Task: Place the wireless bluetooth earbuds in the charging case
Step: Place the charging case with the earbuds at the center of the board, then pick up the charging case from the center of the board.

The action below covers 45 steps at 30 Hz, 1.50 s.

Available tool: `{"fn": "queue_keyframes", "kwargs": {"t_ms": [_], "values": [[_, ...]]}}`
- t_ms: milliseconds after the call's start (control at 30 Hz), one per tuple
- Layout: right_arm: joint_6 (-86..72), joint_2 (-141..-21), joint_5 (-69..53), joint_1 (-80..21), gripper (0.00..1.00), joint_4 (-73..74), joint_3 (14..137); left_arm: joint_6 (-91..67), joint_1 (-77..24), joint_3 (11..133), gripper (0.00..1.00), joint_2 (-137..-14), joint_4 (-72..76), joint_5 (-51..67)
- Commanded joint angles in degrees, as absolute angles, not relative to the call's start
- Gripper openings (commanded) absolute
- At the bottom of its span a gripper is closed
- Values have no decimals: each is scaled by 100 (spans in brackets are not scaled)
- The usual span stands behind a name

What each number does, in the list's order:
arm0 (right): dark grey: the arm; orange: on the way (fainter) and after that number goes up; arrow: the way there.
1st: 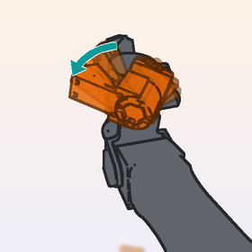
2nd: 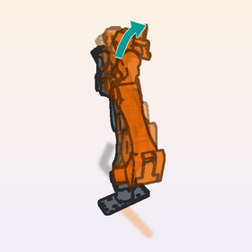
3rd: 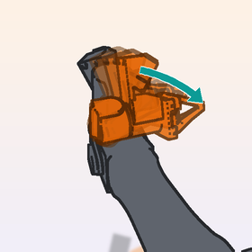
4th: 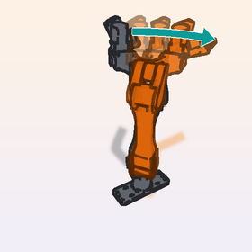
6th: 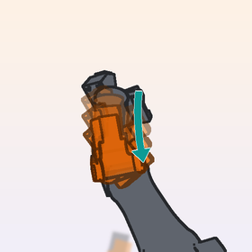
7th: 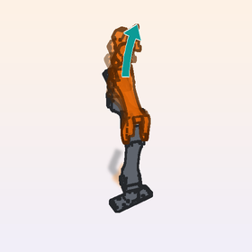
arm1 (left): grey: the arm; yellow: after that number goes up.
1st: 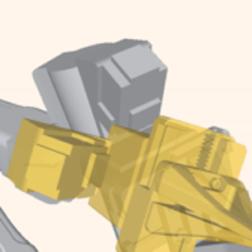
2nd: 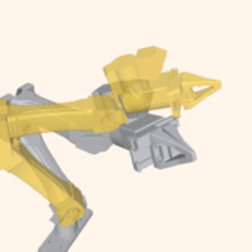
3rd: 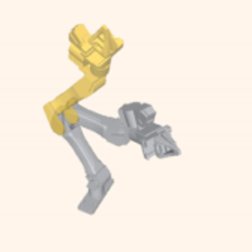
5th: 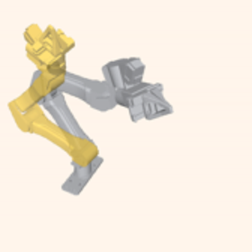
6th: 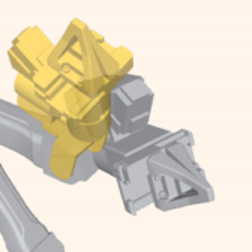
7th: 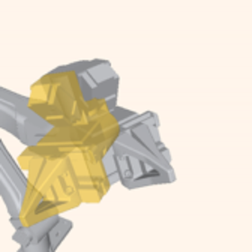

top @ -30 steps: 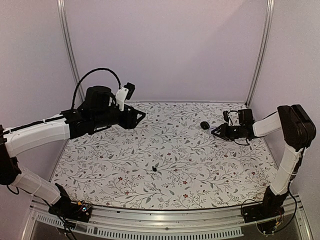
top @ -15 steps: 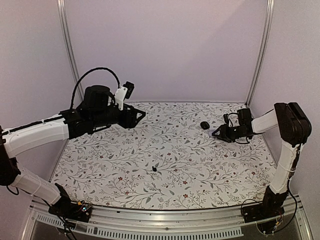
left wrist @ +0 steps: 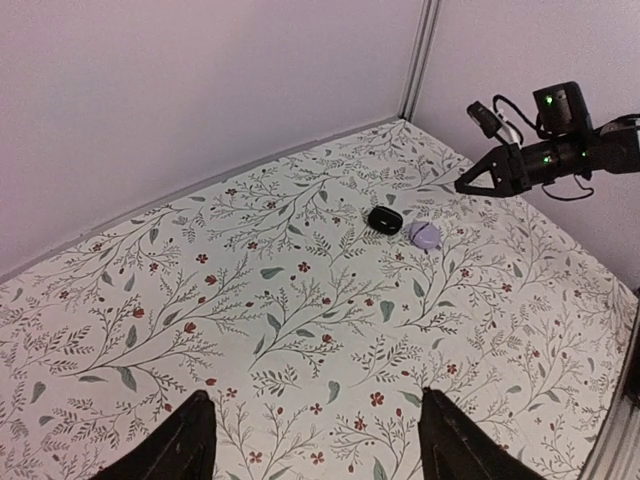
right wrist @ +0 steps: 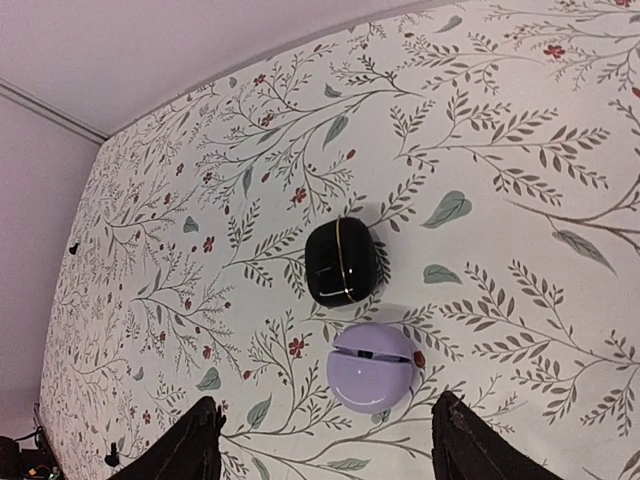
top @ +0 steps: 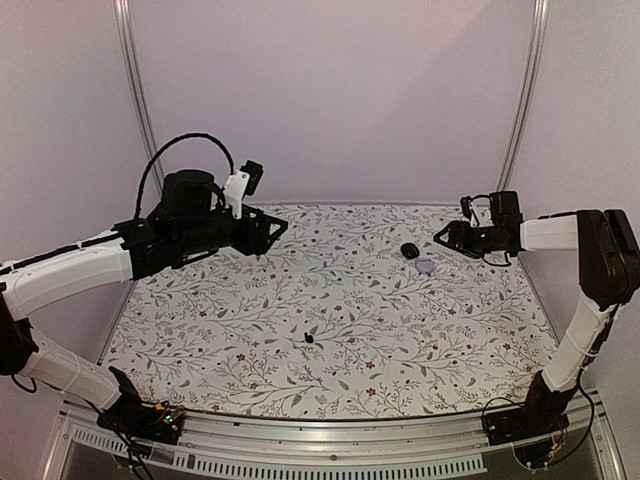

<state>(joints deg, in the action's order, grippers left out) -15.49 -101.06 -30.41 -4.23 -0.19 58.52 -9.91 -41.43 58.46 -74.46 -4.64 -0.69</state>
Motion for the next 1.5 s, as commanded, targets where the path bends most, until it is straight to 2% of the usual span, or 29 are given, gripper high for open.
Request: {"fn": "queue_keyframes", "kwargs": {"t_ms": [0,267,500,900,1167,1233,1467], "values": [[-924,-10487,-2986,-650,72,348,6693,-1000,-4060,5807,69,-7330,-392,-95],[-273,-11492,-2108,-1052,74,797,7828,-984,-4052,5802,69,-7328,-429,90],[189,-12024,-1662,-1303,74,913,8148,-932,-4054,5810,70,-7399,-418,124],[492,-12865,-1029,-1686,66,1782,9236,-890,-4057,5793,70,-7411,-413,139],[593,-13064,-554,-1826,65,2055,9385,-889,-4057,5801,70,-7400,-415,170],[604,-13082,-528,-1845,61,2087,9387,-897,-4063,5794,70,-7400,-407,176],[841,-13054,-503,-1990,39,2070,9379,-993,-4052,5812,70,-7392,-485,111]]}}
